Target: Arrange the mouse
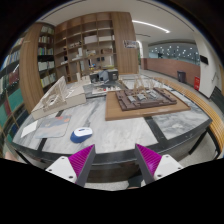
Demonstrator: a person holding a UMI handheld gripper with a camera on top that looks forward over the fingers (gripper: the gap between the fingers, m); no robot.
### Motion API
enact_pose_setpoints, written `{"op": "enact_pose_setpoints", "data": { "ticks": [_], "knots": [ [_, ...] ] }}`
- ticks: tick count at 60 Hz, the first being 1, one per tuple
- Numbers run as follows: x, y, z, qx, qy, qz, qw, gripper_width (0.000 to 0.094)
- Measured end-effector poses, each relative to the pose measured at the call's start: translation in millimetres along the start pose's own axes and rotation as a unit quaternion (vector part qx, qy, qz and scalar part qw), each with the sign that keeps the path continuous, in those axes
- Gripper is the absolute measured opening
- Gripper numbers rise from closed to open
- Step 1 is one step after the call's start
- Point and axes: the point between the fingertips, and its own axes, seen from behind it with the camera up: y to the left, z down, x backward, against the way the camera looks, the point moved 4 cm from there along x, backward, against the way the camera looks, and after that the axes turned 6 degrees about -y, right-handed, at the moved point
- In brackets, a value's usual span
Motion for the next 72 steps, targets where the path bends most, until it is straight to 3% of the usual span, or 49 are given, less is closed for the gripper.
{"op": "enact_pose_setpoints", "data": {
  "ticks": [9, 30, 56, 57, 62, 70, 72],
  "knots": [
    [-12, 26, -10, 0.006, -0.029, -0.06, 0.998, 0.0815],
    [-105, 140, 58, 0.01, 0.05, -0.14, 0.989, 0.081],
    [-227, 188, 21, 0.039, 0.038, -0.035, 0.998, 0.0795],
    [-230, 189, 20, 0.043, 0.036, -0.028, 0.998, 0.0851],
    [-235, 193, 21, 0.052, 0.042, -0.014, 0.998, 0.0515],
    [-232, 195, 17, 0.023, 0.065, 0.007, 0.998, 0.0416],
    [-229, 204, 4, 0.011, 0.052, 0.0, 0.999, 0.0407]
  ]
}}
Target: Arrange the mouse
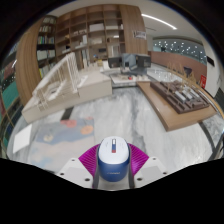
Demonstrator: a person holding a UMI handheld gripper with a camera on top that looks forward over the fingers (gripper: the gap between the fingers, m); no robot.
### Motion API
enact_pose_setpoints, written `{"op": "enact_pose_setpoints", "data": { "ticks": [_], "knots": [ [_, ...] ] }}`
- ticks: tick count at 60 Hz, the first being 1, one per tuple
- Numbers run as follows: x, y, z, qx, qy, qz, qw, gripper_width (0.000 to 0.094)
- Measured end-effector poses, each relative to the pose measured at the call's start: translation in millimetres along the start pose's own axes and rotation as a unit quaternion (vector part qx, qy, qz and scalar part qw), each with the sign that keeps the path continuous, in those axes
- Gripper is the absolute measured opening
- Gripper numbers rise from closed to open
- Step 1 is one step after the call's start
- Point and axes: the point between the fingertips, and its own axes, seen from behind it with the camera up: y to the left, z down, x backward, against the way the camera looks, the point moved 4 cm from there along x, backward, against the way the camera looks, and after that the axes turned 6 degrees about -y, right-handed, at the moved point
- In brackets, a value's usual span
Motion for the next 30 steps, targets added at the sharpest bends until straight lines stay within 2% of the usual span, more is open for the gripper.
{"op": "enact_pose_setpoints", "data": {
  "ticks": [9, 11, 16, 24, 27, 28, 29, 30],
  "knots": [
    [22, 76, -80, 0.026, -0.103, 0.0, 0.994, 0.0386],
    [21, 102, -86, 0.03, -0.11, -0.013, 0.993, 0.0385],
    [6, 158, -75, 0.026, -0.096, -0.04, 0.994, 0.0385],
    [-30, 181, -16, 0.041, -0.027, -0.018, 0.999, 0.0388],
    [-37, 179, 4, 0.045, 0.005, -0.012, 0.999, 0.0408],
    [-39, 178, 10, 0.046, 0.014, -0.011, 0.999, 0.0465],
    [-39, 178, 14, 0.047, 0.011, -0.016, 0.999, 0.0522],
    [-42, 178, 7, 0.048, -0.009, -0.014, 0.999, 0.0471]
  ]
}}
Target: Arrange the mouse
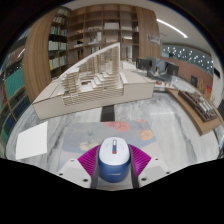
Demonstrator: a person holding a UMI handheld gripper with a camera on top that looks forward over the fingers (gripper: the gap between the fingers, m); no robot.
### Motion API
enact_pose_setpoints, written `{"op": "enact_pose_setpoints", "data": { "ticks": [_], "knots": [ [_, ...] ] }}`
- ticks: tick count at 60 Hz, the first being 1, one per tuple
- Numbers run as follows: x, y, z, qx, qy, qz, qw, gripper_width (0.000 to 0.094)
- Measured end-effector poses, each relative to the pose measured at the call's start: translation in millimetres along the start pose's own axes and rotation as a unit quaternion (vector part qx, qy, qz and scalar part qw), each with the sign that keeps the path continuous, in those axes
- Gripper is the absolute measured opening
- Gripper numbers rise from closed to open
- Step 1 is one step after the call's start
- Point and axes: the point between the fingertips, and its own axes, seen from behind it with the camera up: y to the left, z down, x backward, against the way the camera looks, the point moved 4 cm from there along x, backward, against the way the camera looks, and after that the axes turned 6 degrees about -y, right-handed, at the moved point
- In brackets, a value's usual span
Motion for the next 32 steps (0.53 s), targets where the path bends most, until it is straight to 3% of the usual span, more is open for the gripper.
{"op": "enact_pose_setpoints", "data": {
  "ticks": [1, 2, 3, 5, 6, 10, 17, 32],
  "knots": [
    [0, 0, 0, 0.007, 0.0, -0.002, 1.0, 0.0487],
    [-4, 2, 2, 0.014, 0.008, -0.004, 1.0, 0.0564],
    [-3, 1, 4, 0.022, 0.016, -0.007, 1.0, 0.0533],
    [-1, 0, 0, 0.032, 0.013, -0.011, 0.999, 0.0583],
    [-1, -1, 1, 0.038, 0.018, -0.015, 0.999, 0.0688],
    [7, 1, 3, 0.032, 0.045, -0.044, 0.997, 0.0879],
    [44, 2, -7, -0.029, 0.04, -0.106, 0.993, 0.0844],
    [141, -80, -1, -0.075, -0.02, -0.119, 0.99, 0.0834]
  ]
}}
